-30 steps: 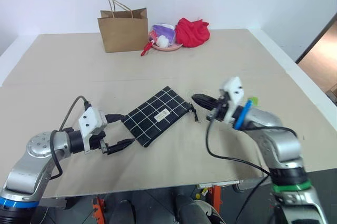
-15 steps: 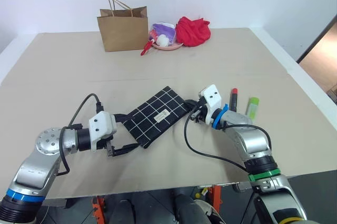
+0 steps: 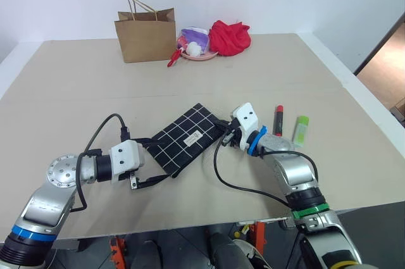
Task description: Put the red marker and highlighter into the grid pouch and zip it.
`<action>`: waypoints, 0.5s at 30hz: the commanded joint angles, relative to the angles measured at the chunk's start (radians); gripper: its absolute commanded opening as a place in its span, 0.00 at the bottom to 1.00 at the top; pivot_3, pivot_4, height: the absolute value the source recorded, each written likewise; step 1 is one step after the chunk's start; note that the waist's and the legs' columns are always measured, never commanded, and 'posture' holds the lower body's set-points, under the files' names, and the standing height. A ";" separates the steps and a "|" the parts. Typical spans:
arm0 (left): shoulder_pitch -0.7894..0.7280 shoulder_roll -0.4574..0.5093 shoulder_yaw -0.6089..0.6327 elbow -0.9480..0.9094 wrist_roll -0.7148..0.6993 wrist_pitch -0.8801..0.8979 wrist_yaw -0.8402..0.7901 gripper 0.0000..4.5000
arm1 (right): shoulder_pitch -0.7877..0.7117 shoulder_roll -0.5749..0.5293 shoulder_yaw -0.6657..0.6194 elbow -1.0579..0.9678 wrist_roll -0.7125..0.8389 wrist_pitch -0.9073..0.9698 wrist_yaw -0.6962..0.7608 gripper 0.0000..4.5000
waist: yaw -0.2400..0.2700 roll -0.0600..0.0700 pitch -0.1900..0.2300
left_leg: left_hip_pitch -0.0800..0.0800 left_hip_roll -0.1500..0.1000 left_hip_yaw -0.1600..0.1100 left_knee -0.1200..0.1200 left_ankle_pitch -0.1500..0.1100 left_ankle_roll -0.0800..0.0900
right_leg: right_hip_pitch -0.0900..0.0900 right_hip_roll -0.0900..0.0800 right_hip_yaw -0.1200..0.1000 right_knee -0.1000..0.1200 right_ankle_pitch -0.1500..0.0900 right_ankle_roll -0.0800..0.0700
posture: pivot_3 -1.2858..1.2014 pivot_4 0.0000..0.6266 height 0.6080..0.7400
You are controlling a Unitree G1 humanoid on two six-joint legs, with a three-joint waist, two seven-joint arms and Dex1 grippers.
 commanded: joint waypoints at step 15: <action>-0.034 -0.009 -0.033 0.137 0.178 -0.337 0.066 1.00 | 0.004 -0.008 -0.004 0.009 -0.035 -0.036 0.026 0.01 | 0.000 0.000 0.000 | 0.000 0.000 0.000 0.000 0.000 0.000 | 0.000 0.000 0.000 0.000 0.000 -0.001 | 0.52 0.24 1.00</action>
